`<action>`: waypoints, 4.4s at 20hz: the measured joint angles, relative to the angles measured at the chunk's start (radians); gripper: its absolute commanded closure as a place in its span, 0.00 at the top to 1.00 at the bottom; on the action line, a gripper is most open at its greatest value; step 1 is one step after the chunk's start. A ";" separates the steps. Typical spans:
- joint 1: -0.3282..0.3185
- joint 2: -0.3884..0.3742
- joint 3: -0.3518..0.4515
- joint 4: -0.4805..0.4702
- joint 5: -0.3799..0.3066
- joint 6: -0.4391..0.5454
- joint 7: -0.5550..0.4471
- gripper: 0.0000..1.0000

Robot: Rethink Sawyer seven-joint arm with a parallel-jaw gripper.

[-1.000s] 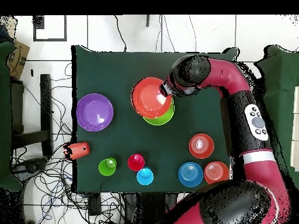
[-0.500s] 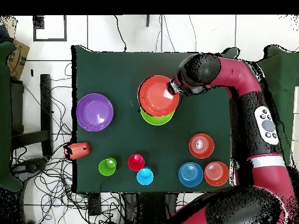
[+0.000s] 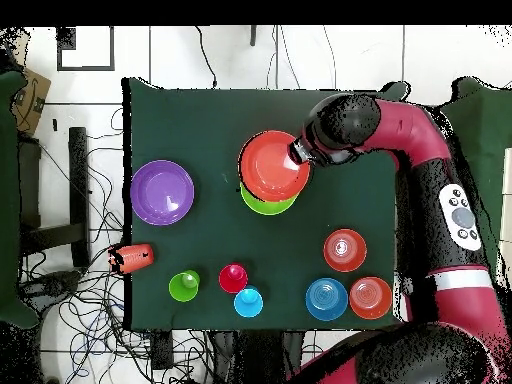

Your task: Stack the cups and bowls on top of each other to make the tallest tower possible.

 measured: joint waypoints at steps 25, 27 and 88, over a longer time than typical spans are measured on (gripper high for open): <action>-0.054 -0.023 0.021 0.110 0.007 0.000 0.000 0.00; -0.061 -0.021 0.027 0.111 0.012 0.000 0.000 0.00; -0.146 0.161 0.166 0.109 0.064 0.085 -0.079 0.00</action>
